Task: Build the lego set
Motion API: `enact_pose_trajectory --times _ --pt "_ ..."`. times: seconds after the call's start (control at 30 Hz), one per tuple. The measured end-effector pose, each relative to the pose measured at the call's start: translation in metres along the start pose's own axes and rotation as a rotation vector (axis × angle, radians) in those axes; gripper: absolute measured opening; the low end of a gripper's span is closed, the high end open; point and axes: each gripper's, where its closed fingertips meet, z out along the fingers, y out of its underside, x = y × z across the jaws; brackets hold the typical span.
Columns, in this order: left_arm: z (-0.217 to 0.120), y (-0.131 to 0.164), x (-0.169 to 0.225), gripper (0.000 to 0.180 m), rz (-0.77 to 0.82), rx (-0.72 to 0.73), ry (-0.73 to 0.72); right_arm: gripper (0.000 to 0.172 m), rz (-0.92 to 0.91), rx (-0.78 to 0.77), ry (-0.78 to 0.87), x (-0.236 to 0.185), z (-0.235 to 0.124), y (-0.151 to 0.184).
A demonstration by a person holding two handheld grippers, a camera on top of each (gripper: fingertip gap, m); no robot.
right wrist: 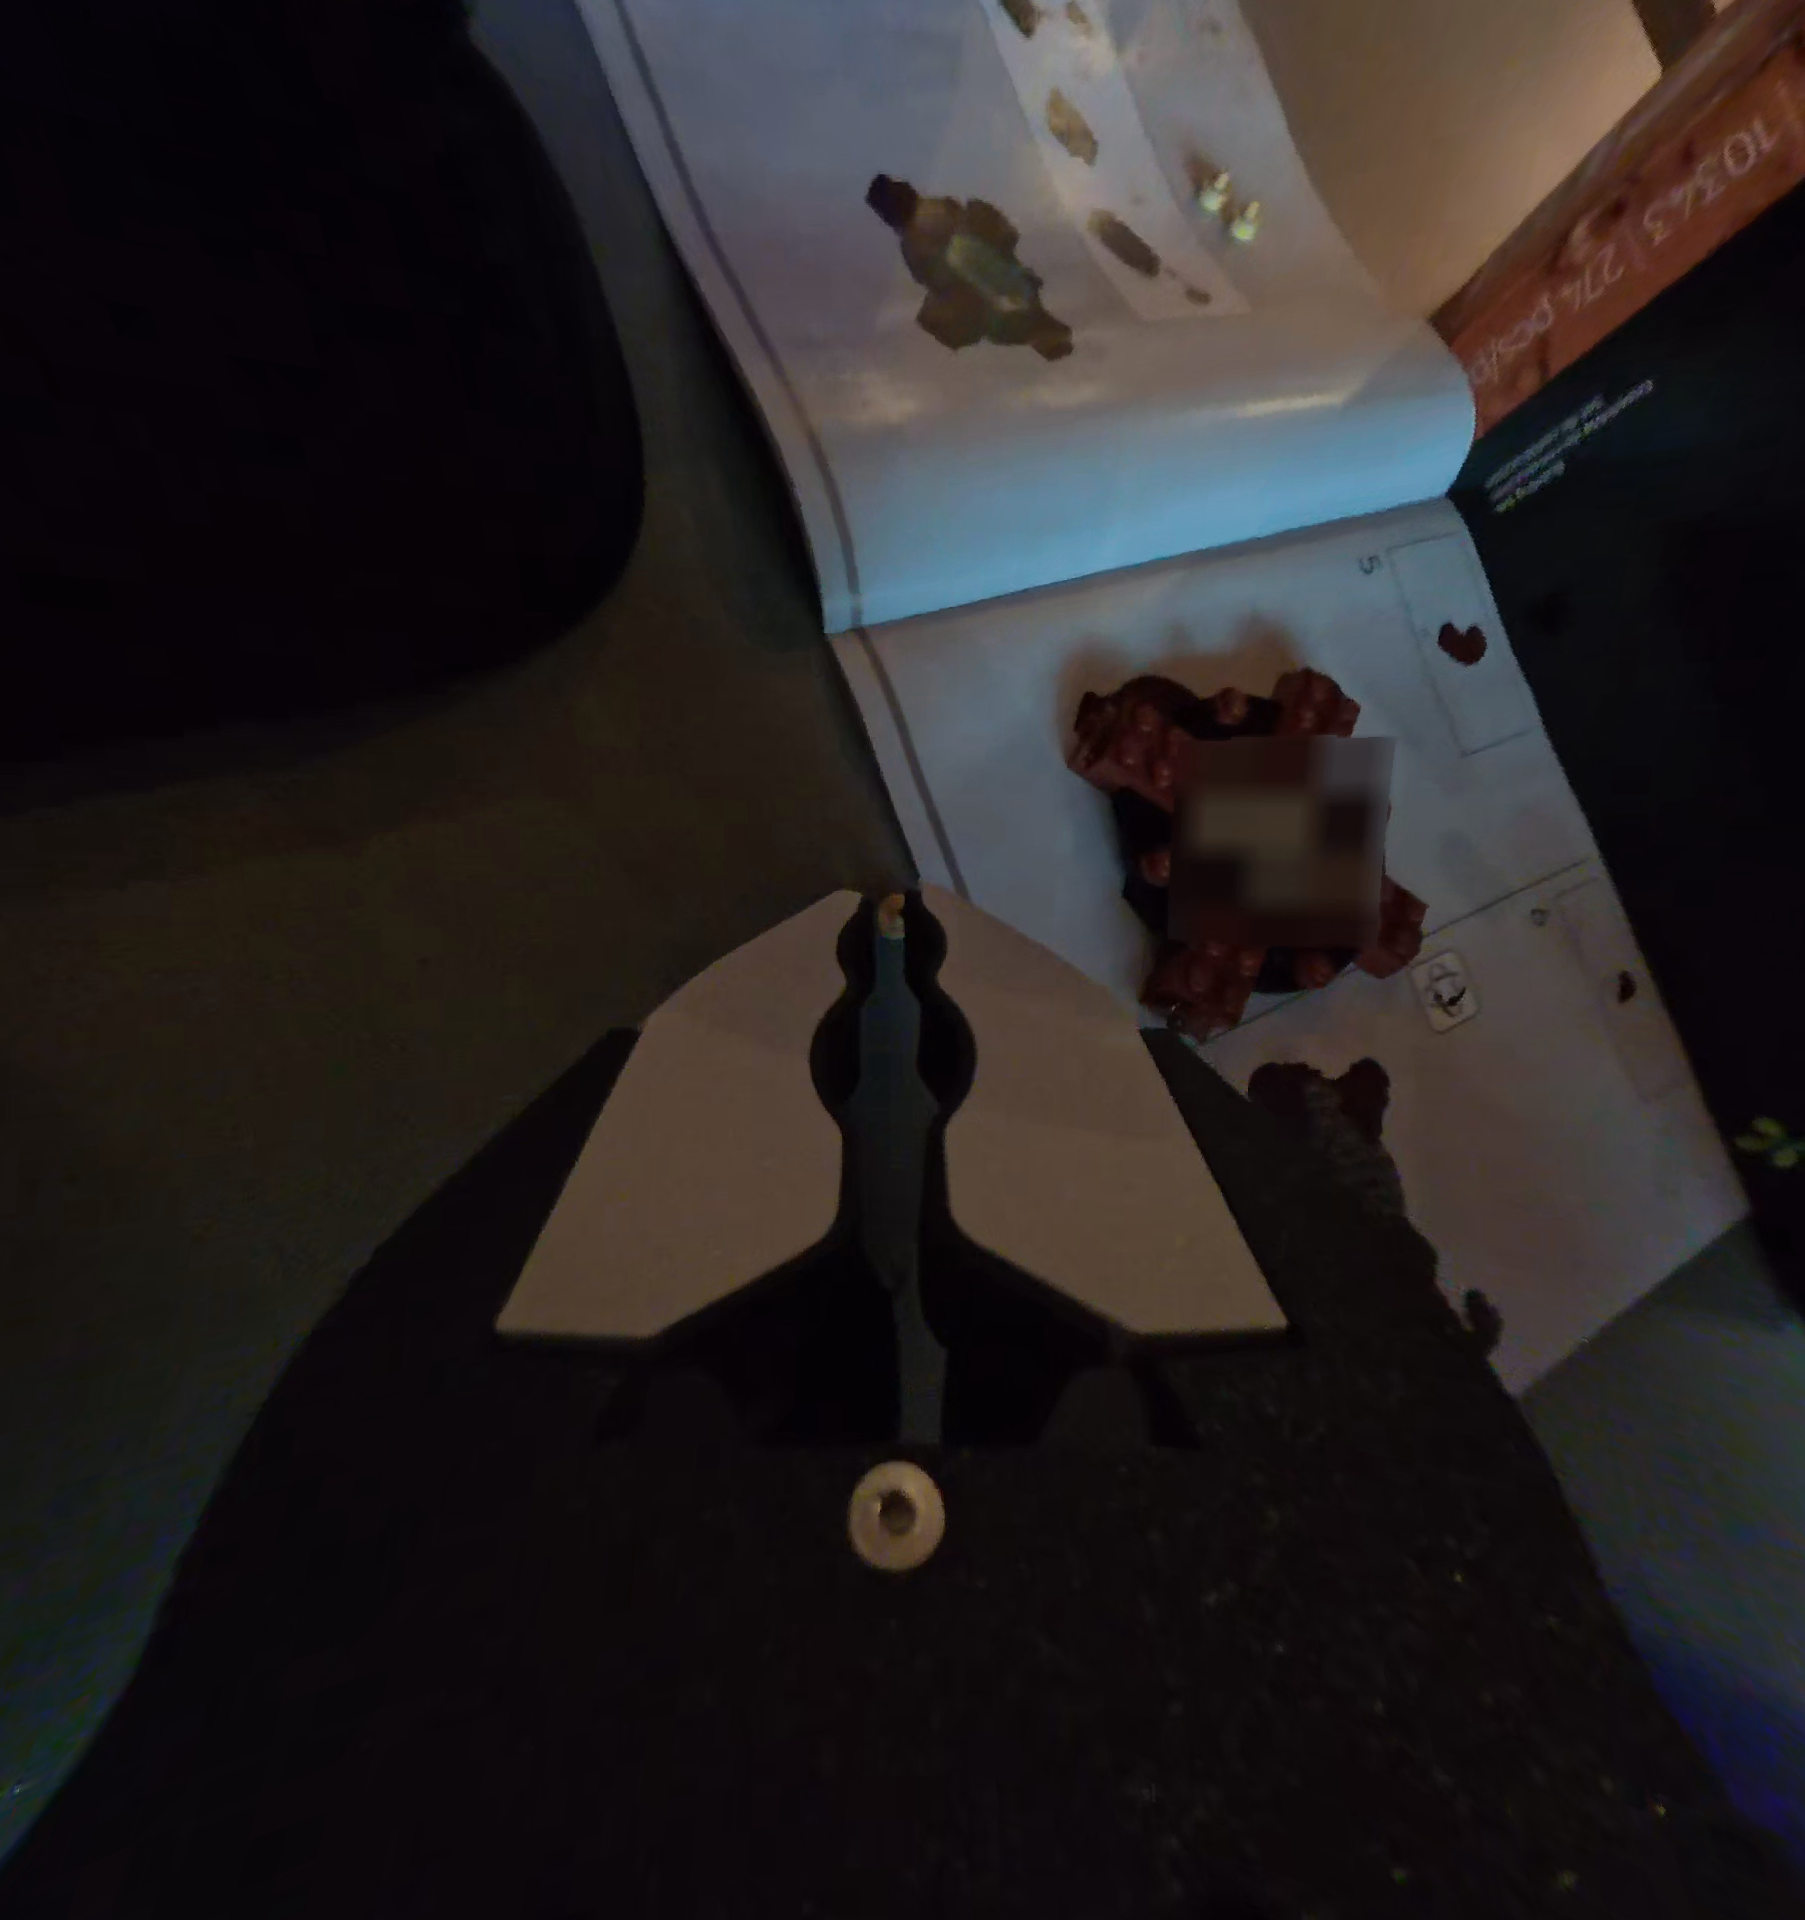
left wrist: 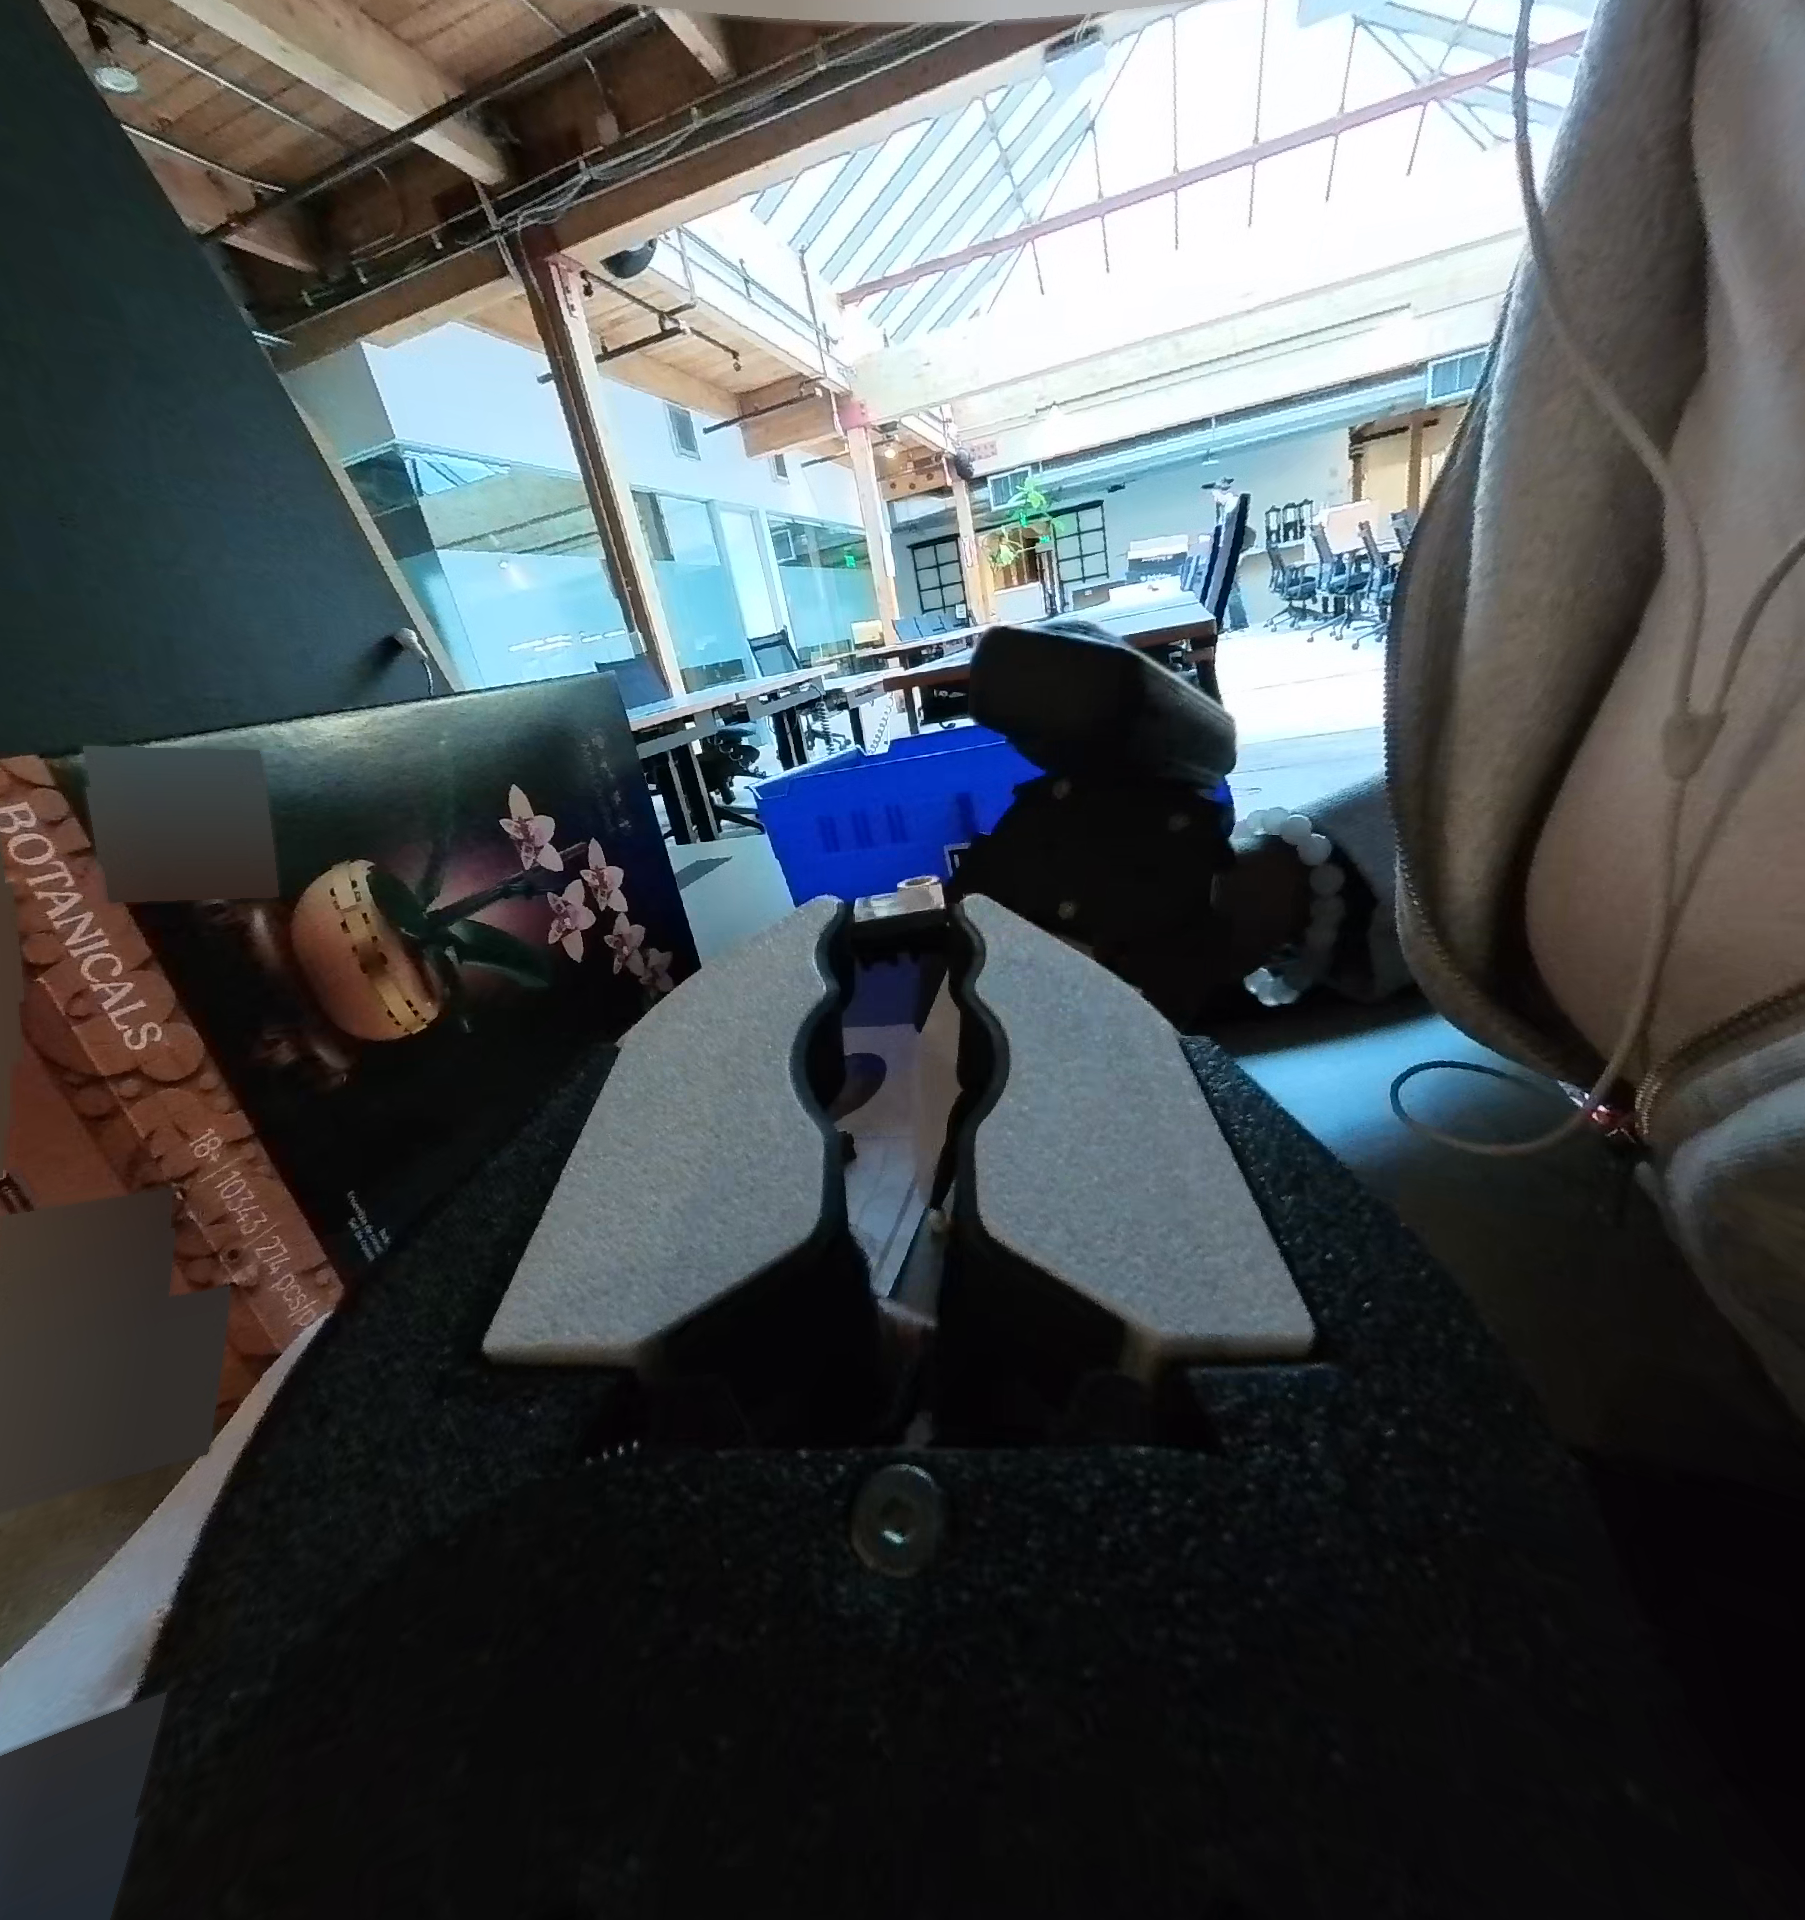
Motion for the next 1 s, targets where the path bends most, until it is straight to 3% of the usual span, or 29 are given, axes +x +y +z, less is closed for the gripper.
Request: enact_pose_trajectory --times 0.33,1.0 --pt "0.0 0.0 0.0 0.016 -0.002 0.001 -0.002 0.007 0.128 0.027 -0.012 0.008 -0.003 0.003" --pt "0.001 0.0 0.0 0.016 0.005 -0.003 -0.001 0.007 0.136 -0.018 0.025 0.015 -0.003 0.012"
